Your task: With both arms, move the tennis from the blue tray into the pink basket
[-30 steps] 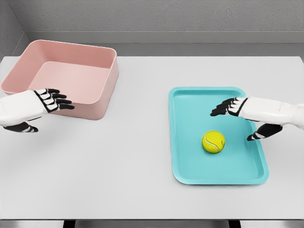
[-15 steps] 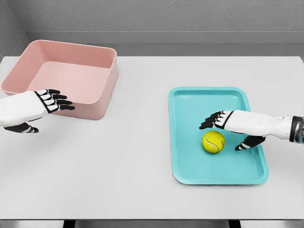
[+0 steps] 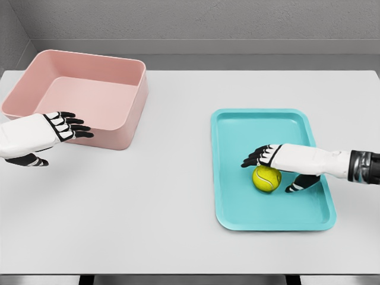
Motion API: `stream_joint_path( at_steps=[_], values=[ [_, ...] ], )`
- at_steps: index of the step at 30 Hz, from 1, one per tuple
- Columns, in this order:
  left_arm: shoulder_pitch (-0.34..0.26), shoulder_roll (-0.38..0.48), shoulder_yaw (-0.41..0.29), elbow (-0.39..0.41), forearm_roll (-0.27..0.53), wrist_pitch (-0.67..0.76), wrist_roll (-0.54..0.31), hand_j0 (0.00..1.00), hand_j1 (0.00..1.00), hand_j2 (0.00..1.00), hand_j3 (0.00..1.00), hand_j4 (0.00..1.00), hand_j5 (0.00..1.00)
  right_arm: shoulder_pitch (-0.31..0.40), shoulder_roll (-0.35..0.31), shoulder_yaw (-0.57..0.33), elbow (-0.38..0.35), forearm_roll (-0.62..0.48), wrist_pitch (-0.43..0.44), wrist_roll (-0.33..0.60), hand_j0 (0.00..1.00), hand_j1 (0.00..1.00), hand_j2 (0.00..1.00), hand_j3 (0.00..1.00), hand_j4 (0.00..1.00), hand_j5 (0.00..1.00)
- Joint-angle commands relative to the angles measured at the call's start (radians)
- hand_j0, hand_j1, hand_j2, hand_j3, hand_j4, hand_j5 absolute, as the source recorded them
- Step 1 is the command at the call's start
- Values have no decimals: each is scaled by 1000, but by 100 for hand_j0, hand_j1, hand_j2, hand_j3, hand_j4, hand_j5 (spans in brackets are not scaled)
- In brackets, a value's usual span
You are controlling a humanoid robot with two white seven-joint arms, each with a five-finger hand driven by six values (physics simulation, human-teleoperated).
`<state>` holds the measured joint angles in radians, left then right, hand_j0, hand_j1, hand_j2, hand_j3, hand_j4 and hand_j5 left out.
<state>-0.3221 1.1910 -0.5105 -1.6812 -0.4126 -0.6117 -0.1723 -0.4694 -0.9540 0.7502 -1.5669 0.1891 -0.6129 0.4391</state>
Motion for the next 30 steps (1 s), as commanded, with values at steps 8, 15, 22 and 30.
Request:
stream_joint_path(
  at_steps=[8,15,22,30],
  values=[
    [2,2,1,0,6,1,0,100,100,100,100,100,100,0,3,0,-7,9,2,0,90,90,90,90,90,90],
    [2,2,1,0,6,1,0,100,100,100,100,100,100,3,3,18,-13,29,2,0,86,86,86,86,86,86],
    [2,2,1,0,6,1,0,100,100,100,100,100,100,8,1,18,-12,29,2,-3,69,69,69,69,69,69],
    [2,2,1,-2,6,1,0,100,100,100,100,100,100,6,1,17,-10,30,2,-3,59,59,59,59,59,59]
  ],
)
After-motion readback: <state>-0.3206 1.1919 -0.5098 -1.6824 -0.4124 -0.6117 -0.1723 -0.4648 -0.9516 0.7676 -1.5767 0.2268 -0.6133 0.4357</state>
